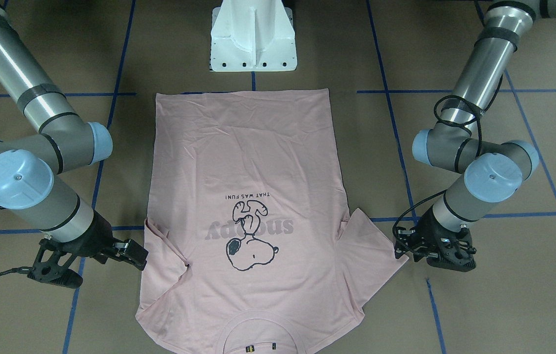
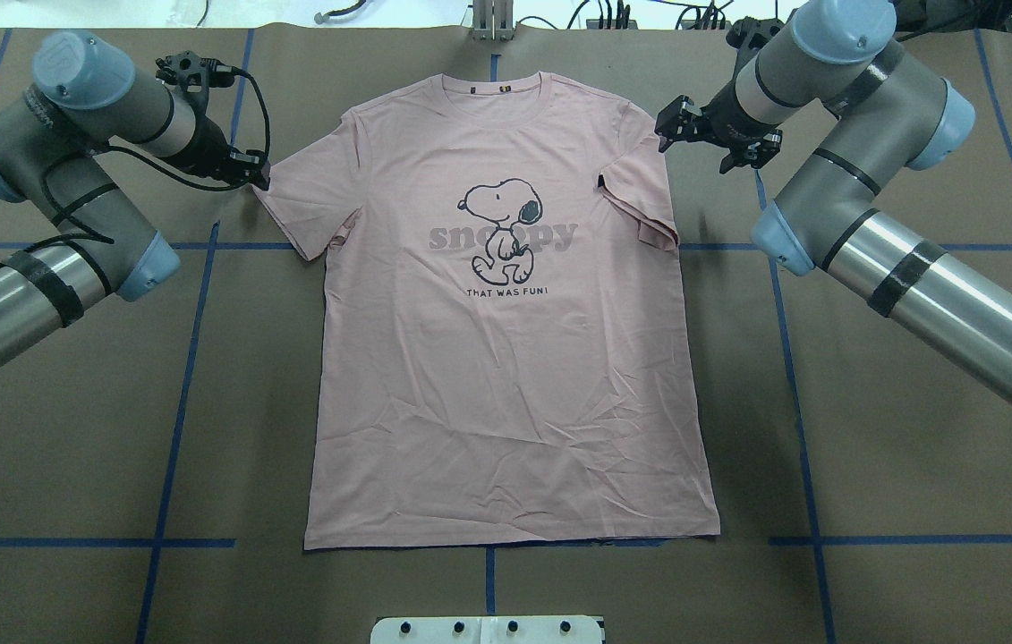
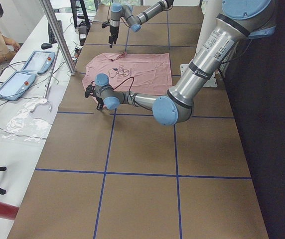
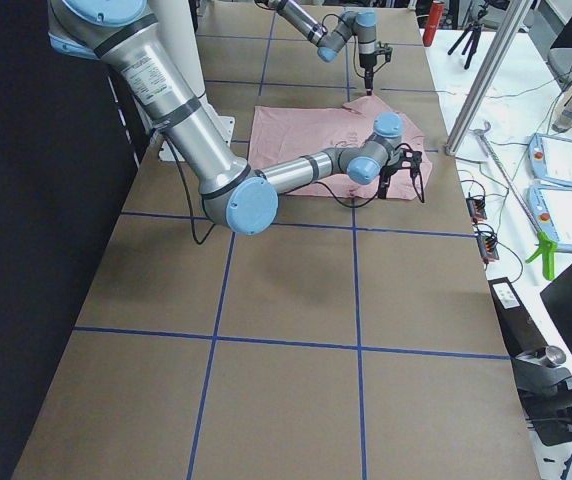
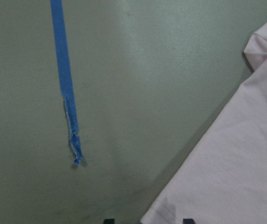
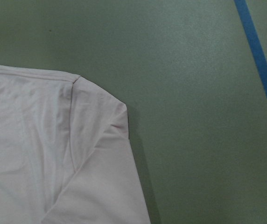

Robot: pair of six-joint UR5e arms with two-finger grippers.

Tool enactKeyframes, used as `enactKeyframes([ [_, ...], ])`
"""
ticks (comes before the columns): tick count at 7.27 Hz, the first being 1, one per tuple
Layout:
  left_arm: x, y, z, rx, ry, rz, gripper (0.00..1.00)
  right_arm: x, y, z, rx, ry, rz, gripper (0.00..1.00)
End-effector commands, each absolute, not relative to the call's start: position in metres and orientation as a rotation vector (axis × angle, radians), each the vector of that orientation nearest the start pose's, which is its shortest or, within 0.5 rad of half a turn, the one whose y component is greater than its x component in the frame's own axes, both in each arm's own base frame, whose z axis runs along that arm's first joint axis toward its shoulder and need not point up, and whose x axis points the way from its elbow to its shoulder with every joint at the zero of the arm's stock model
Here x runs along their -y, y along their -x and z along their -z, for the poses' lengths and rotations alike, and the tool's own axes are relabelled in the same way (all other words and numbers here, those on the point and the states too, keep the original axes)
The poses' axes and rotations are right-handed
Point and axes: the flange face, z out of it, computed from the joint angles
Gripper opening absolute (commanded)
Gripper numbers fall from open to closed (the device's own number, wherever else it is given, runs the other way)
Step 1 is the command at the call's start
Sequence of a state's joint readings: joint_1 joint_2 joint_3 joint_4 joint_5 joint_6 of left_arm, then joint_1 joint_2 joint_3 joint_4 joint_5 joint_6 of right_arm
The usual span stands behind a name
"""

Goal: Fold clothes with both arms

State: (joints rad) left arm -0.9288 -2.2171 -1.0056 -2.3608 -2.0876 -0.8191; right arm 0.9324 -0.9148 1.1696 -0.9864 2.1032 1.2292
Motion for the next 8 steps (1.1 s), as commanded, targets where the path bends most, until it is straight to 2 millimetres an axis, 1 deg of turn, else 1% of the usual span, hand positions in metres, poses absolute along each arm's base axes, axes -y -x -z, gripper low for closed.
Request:
enactKeyframes([
  [1, 0.677, -0.403, -0.444, -0.925, -0.311, -0.065, 0.15, 0.665, 0.391, -0.395, 0.947, -0.075, -0.324, 1.00],
  [2, 0.678, -0.404, -0.443, -0.926, -0.311, -0.064, 0.00, 0.665, 0.391, -0.395, 0.947, -0.075, -0.325, 1.00],
  [3, 0.682, -0.407, -0.423, -0.943, -0.328, -0.063, 0.00, 0.665, 0.391, -0.394, 0.948, -0.076, -0.325, 1.00],
  [4, 0.687, -0.411, -0.394, -0.975, -0.332, -0.030, 0.00, 0.665, 0.391, -0.392, 0.950, -0.077, -0.325, 1.00],
  [5, 0.693, -0.417, -0.364, -1.003, -0.339, -0.006, 0.00, 0.668, 0.385, -0.386, 0.960, -0.084, -0.328, 1.00],
  [6, 0.681, -0.453, -0.338, -1.024, -0.307, -0.006, 0.00, 0.667, 0.374, -0.384, 0.983, -0.068, -0.321, 1.00],
  [7, 0.677, -0.480, -0.314, -0.996, -0.328, 0.029, 0.00, 0.663, 0.365, -0.388, 1.003, -0.037, -0.310, 1.00],
  [8, 0.670, -0.498, -0.307, -0.980, -0.338, 0.062, 0.00, 0.663, 0.362, -0.388, 1.007, -0.033, -0.311, 1.00],
])
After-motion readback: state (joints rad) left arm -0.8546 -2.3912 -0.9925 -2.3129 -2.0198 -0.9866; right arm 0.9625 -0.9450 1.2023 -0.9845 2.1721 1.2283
